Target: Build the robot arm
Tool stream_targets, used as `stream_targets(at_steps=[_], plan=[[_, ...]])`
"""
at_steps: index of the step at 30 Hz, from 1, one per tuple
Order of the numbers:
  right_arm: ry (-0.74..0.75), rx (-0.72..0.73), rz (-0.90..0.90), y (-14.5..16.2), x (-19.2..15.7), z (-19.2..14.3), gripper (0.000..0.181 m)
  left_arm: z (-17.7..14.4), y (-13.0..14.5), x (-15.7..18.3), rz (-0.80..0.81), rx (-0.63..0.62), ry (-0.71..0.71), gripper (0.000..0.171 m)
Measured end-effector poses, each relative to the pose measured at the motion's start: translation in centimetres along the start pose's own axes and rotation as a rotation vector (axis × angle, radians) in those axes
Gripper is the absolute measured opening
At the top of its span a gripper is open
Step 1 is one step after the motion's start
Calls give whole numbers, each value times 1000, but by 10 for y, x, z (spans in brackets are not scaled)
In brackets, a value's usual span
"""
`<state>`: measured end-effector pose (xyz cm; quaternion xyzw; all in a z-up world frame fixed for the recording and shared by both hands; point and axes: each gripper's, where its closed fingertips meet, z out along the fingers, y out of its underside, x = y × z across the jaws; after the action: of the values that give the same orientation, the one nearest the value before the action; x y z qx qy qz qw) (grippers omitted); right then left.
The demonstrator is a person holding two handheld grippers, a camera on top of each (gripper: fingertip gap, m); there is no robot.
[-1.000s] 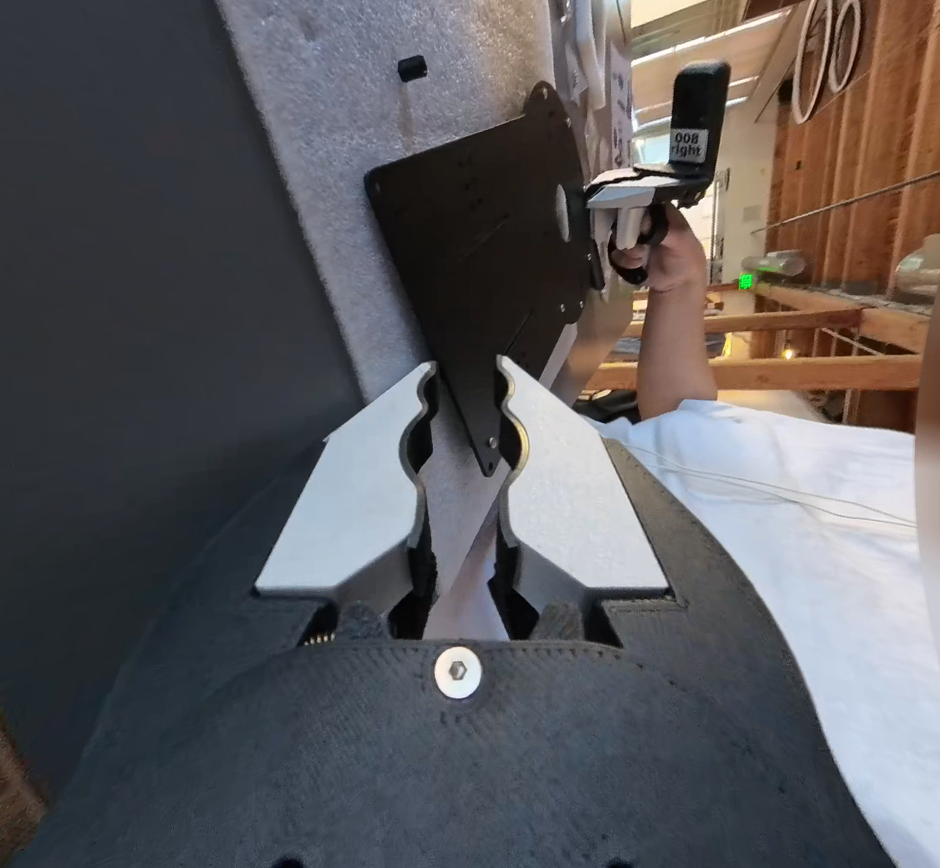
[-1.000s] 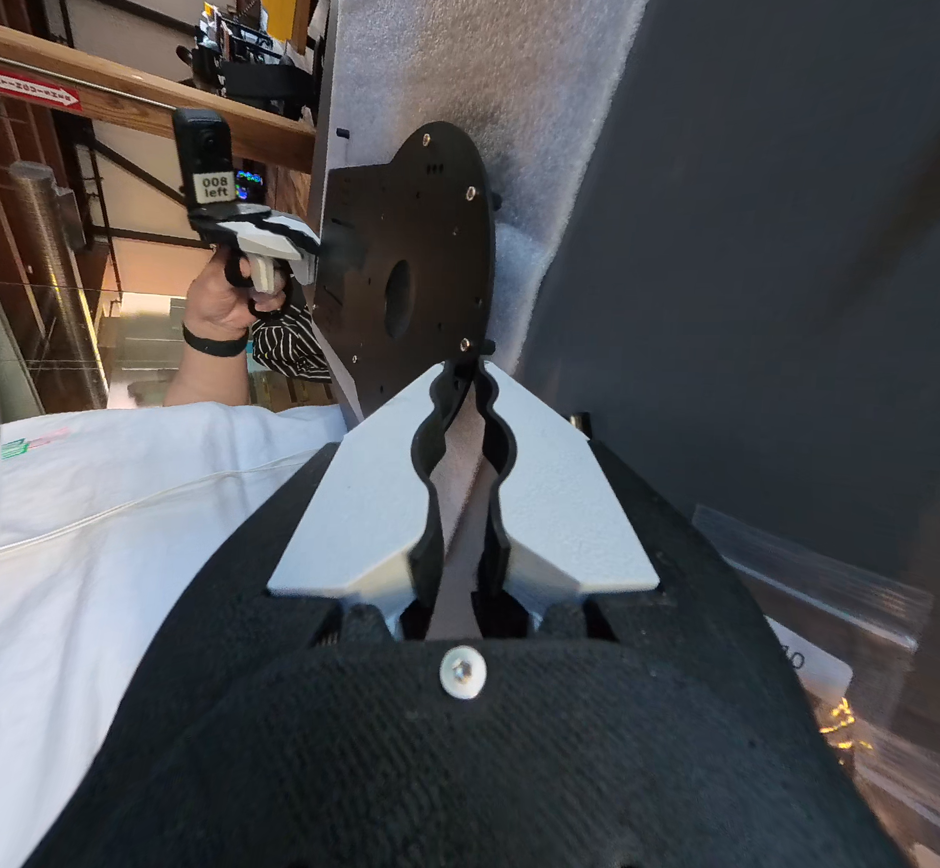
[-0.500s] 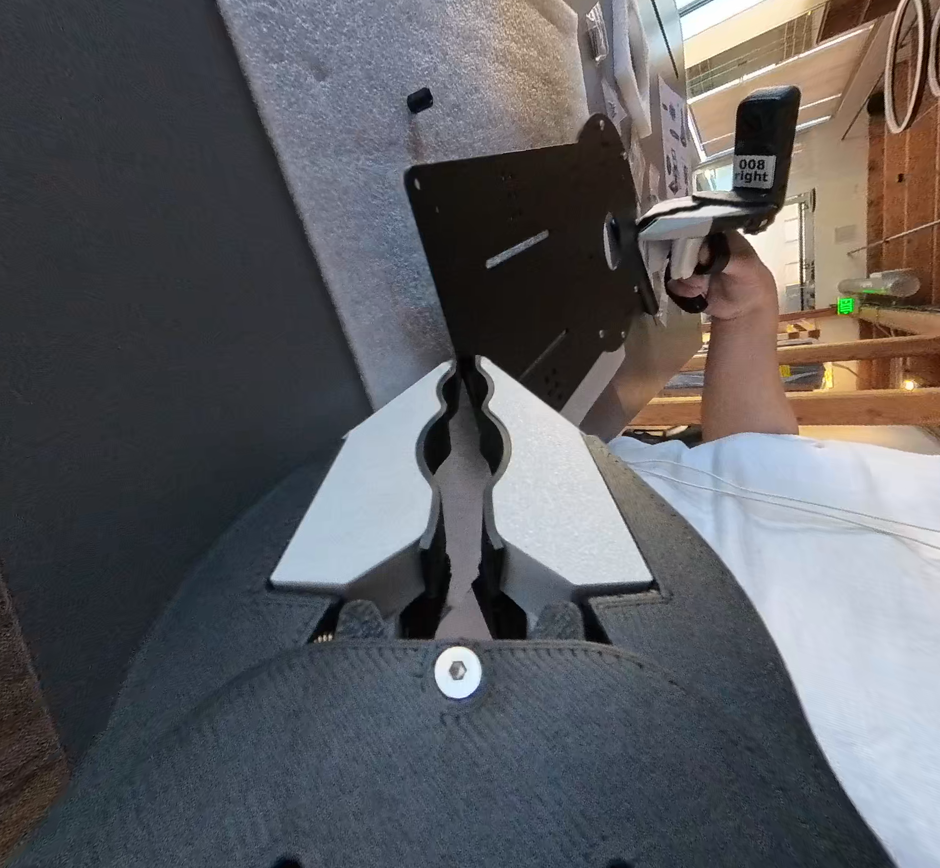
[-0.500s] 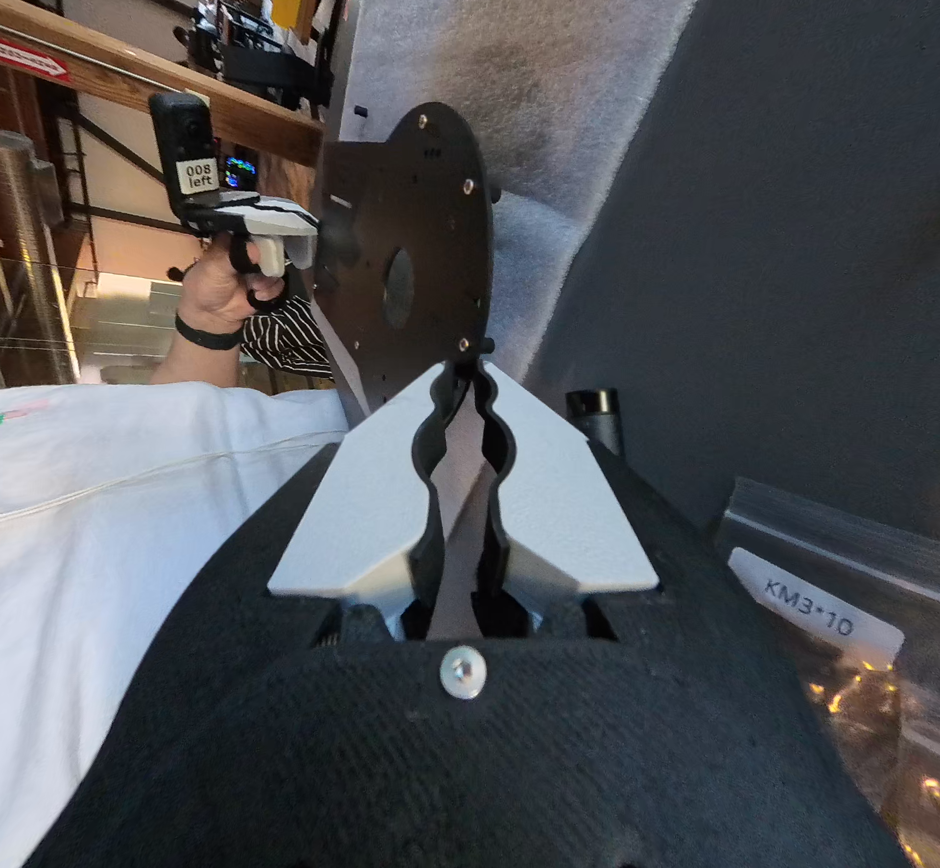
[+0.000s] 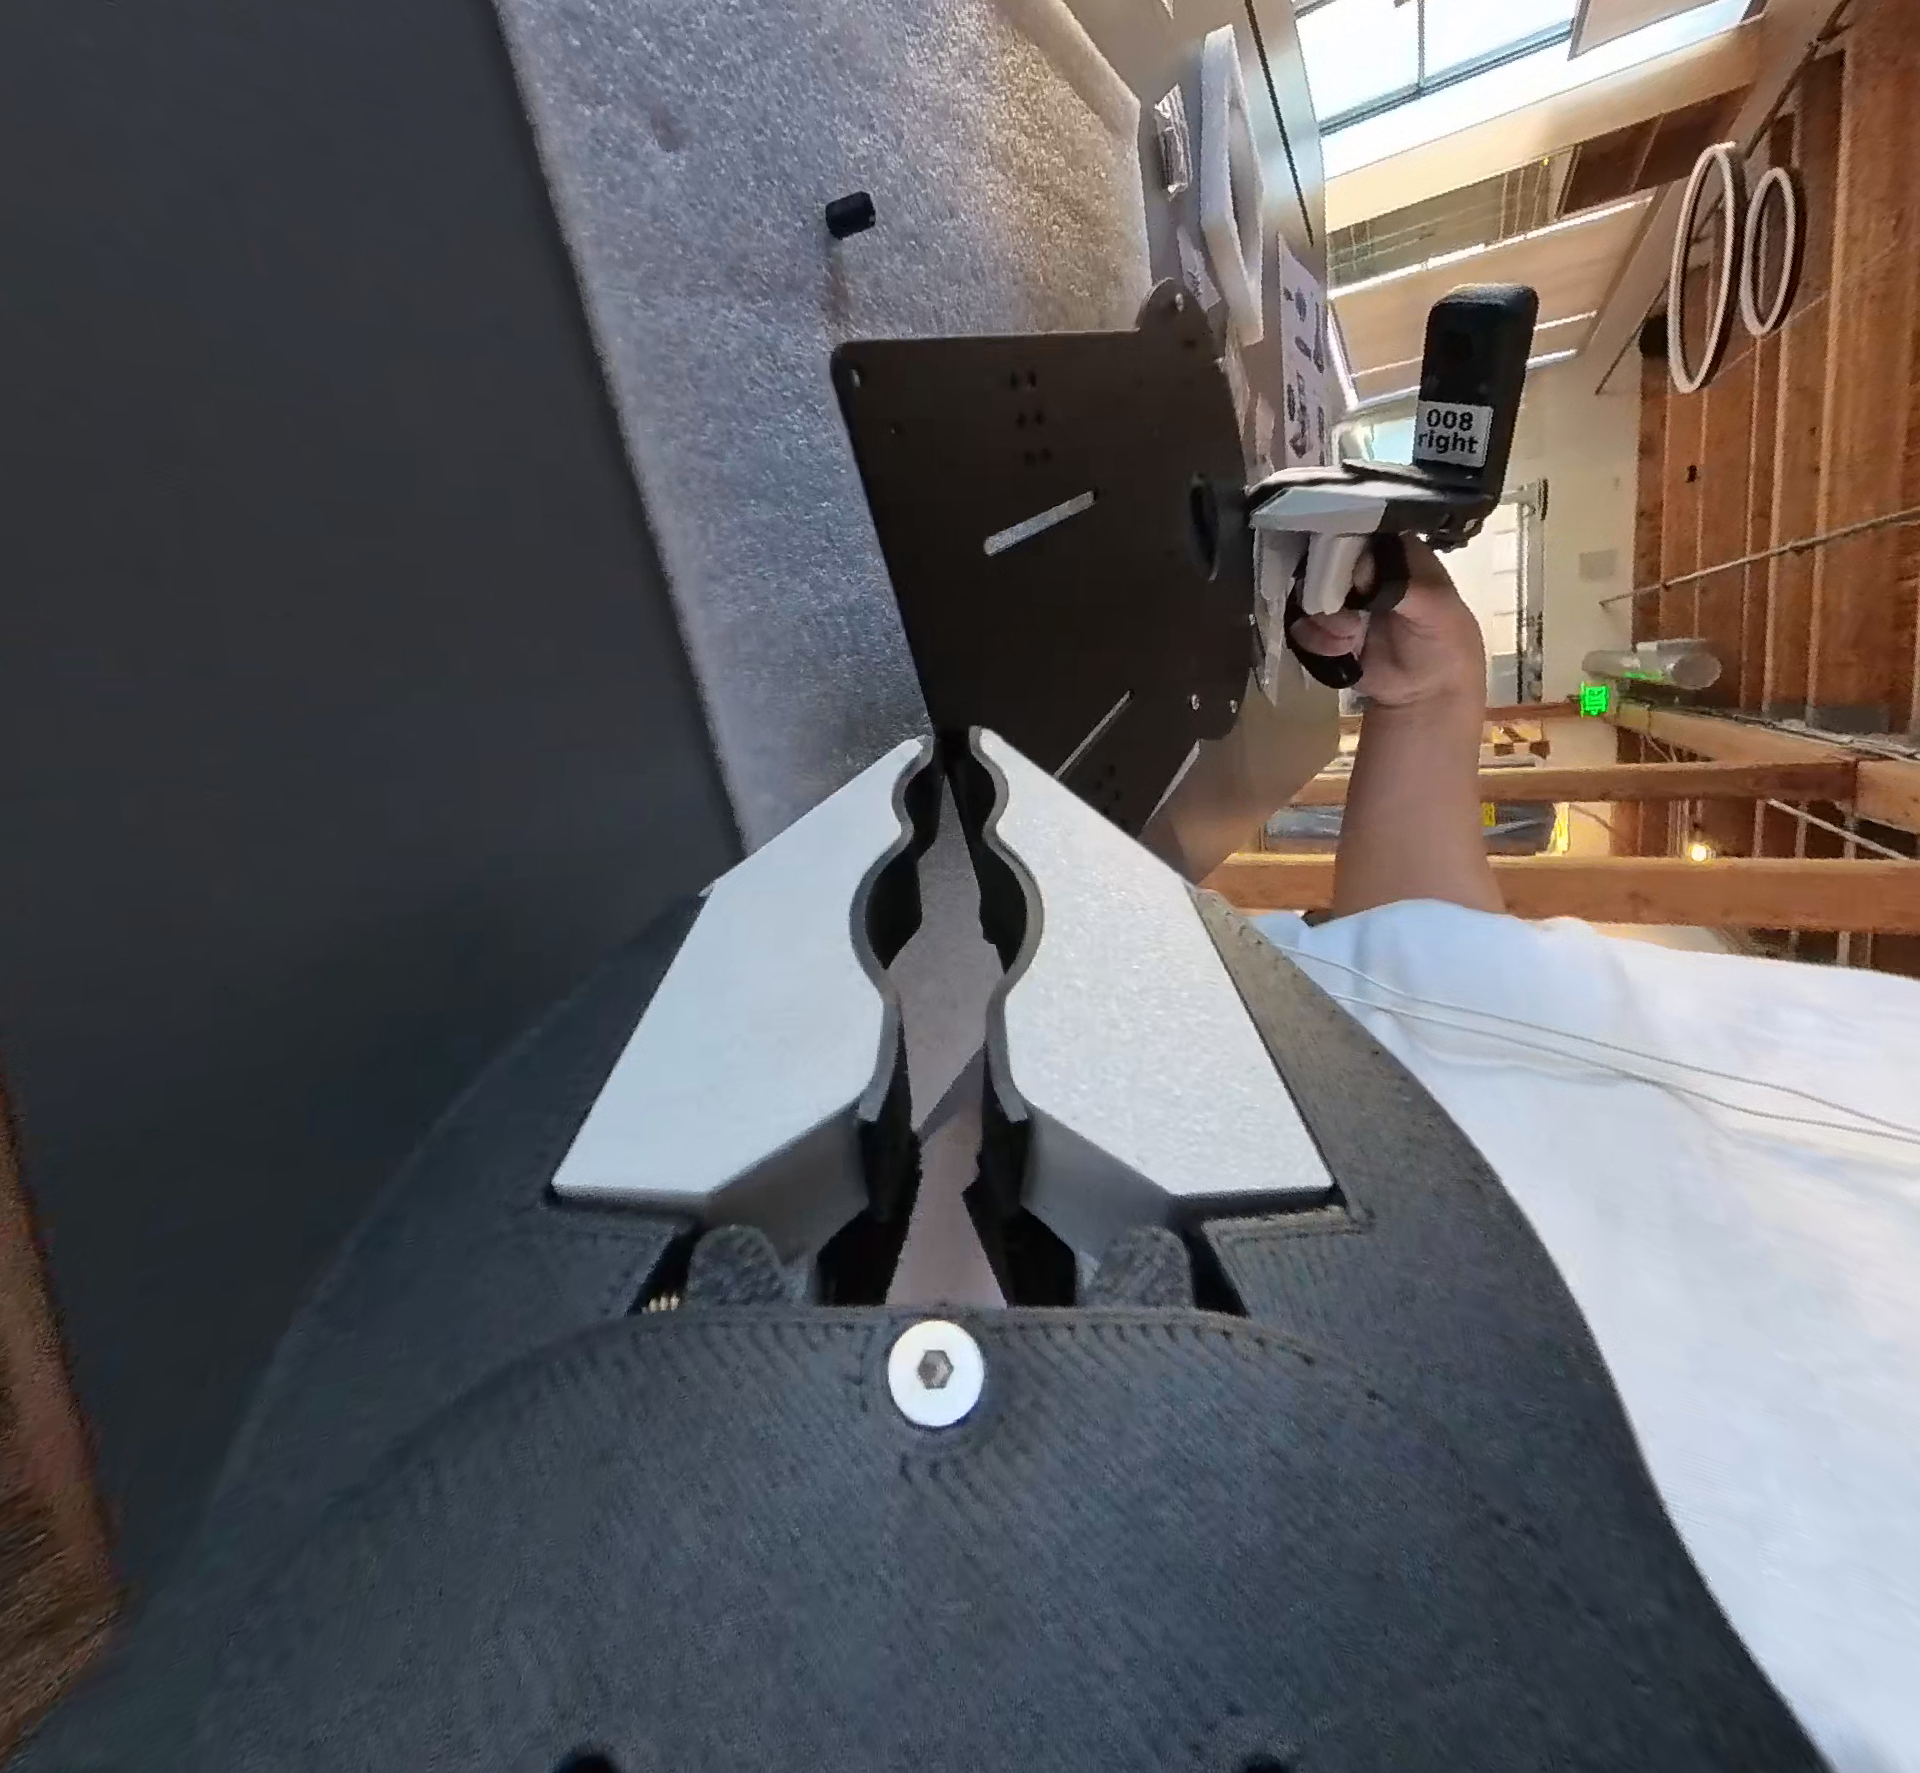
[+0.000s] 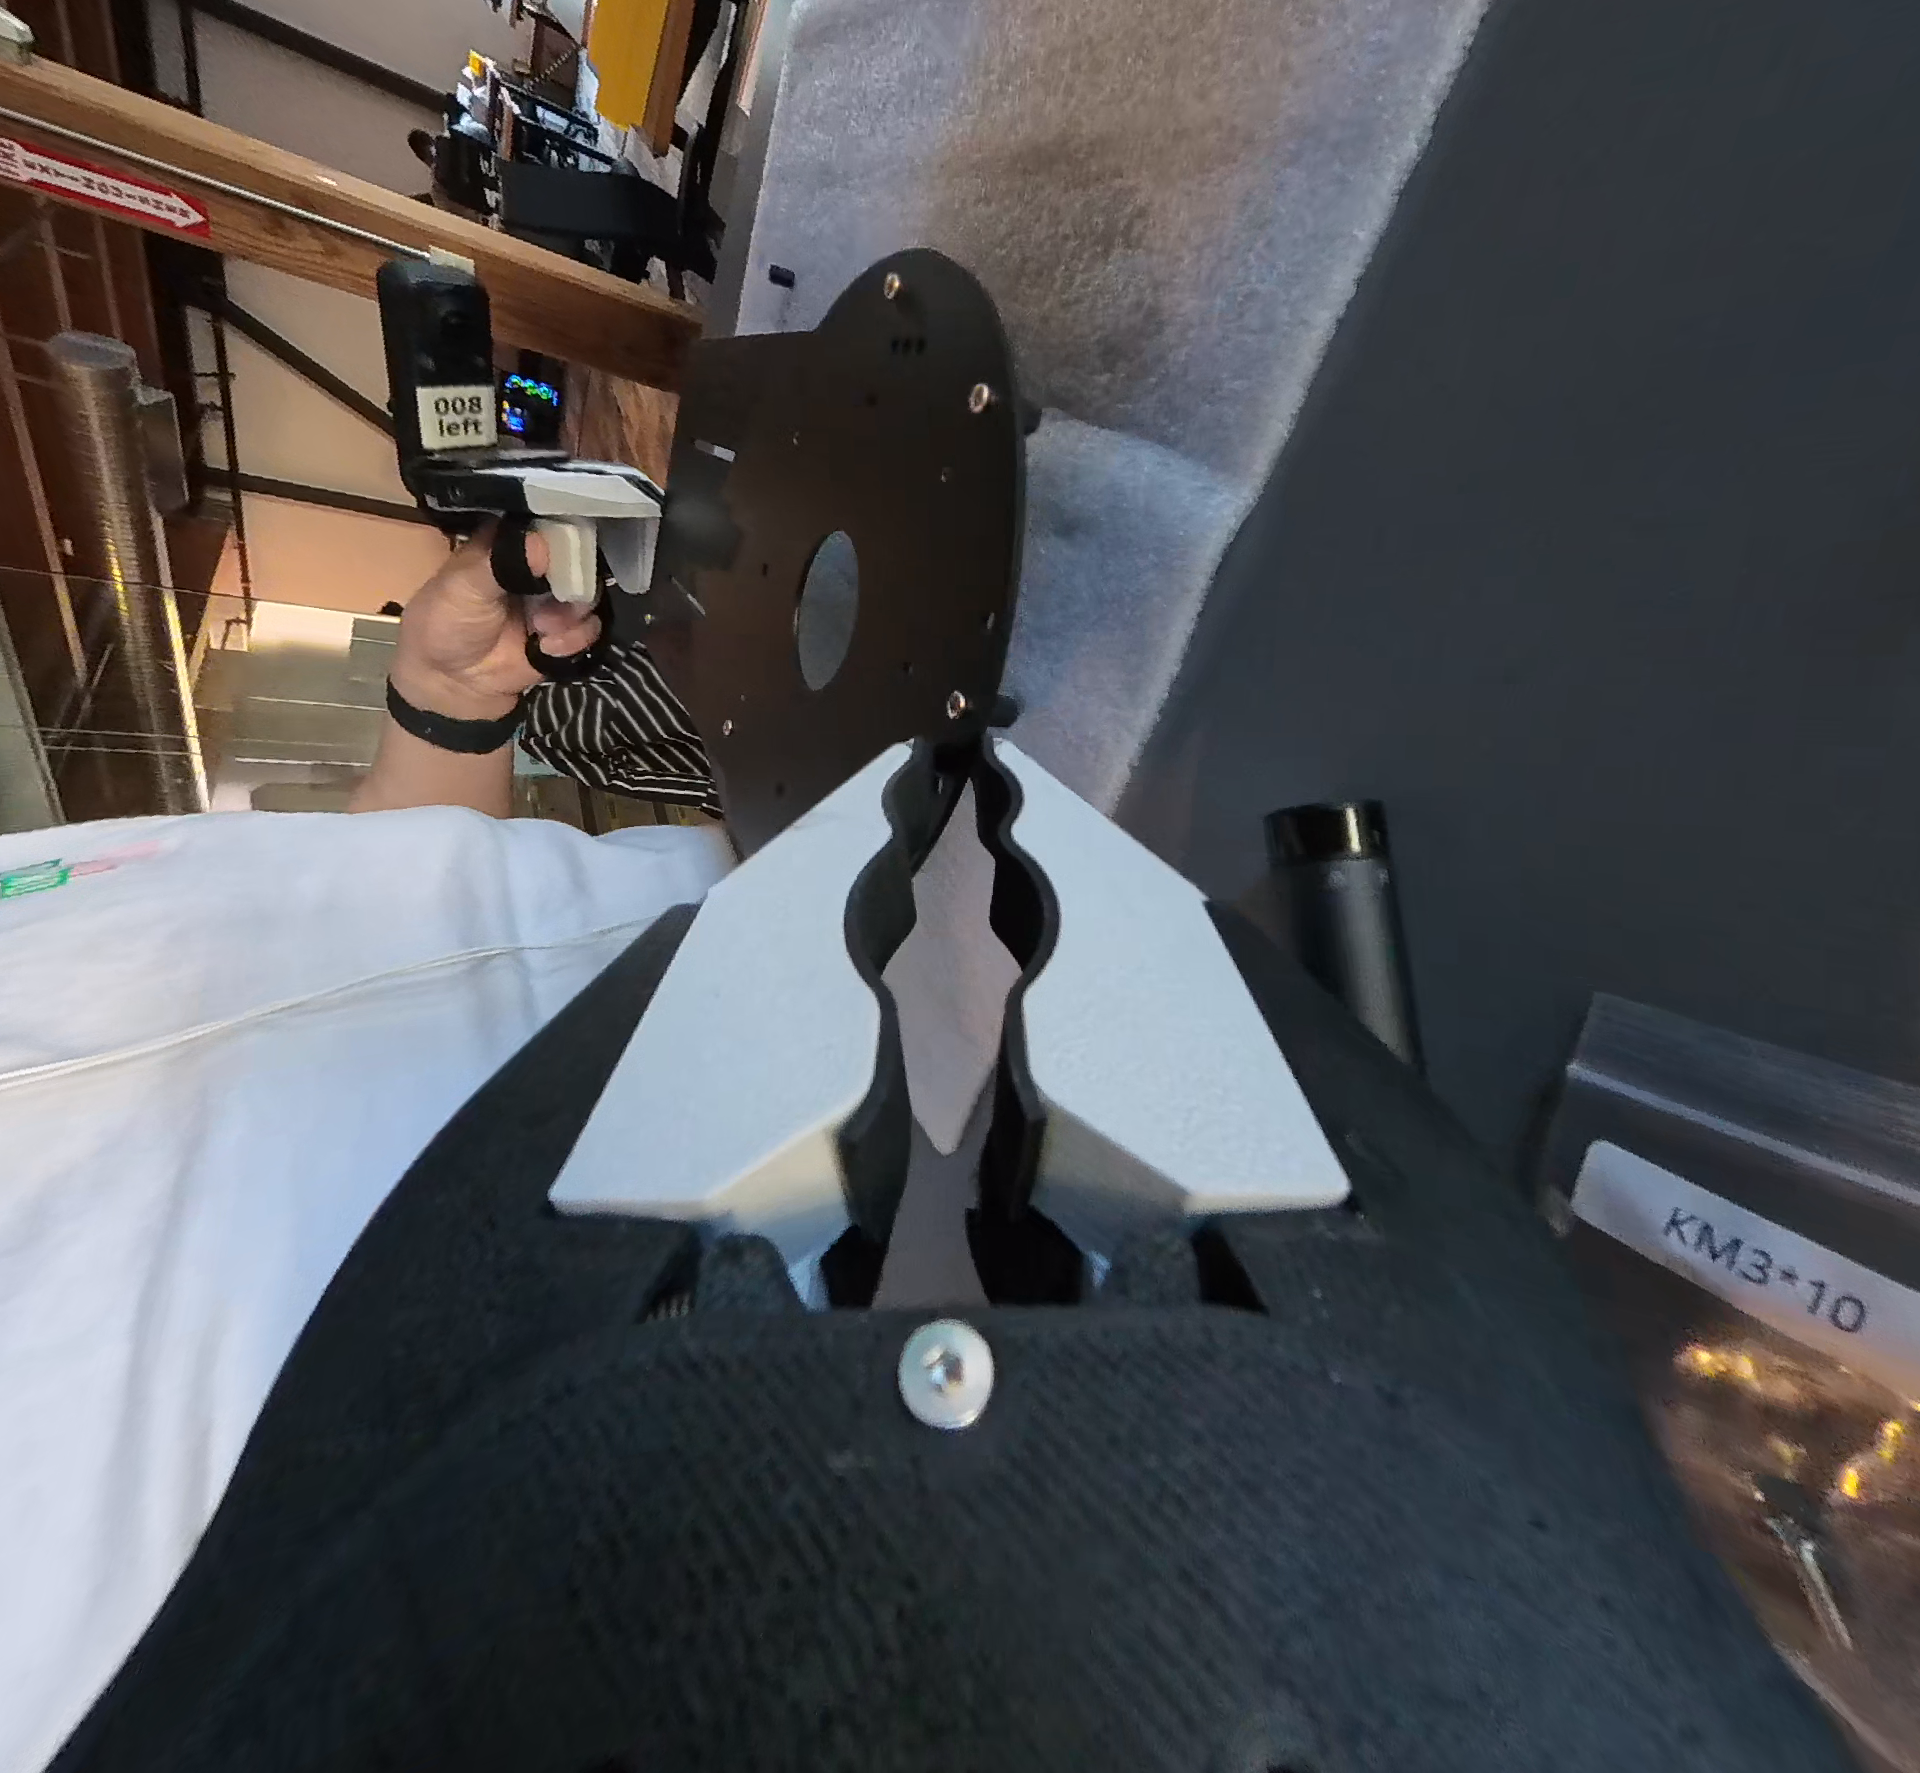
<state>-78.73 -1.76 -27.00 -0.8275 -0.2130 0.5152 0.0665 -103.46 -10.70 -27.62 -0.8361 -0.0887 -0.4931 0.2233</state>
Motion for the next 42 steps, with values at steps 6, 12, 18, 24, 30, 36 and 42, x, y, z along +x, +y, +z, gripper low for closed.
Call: stream_targets(at_steps=[6,12,18,24,30,36,42], plan=[[0,10,-8,-4,-3,2,5,-7,-8,8,-12,31,16,1],[-1,39,-7,-11,-1,4,5,-7,-24,9,-7,37,2,1],[28,66,1,-12,6,-1,5,4,-37,6,-21,30,4,1],[55,94,14,-12,12,-10,5,18,-39,2,-33,-1,11,1],[88,97,24,-8,21,-14,5,27,-40,3,-32,-17,17,1],[97,107,43,-5,25,-16,6,33,-37,0,-43,-30,21,1],[101,118,58,-2,27,-17,6,36,-36,0,-30,-44,16,1]])
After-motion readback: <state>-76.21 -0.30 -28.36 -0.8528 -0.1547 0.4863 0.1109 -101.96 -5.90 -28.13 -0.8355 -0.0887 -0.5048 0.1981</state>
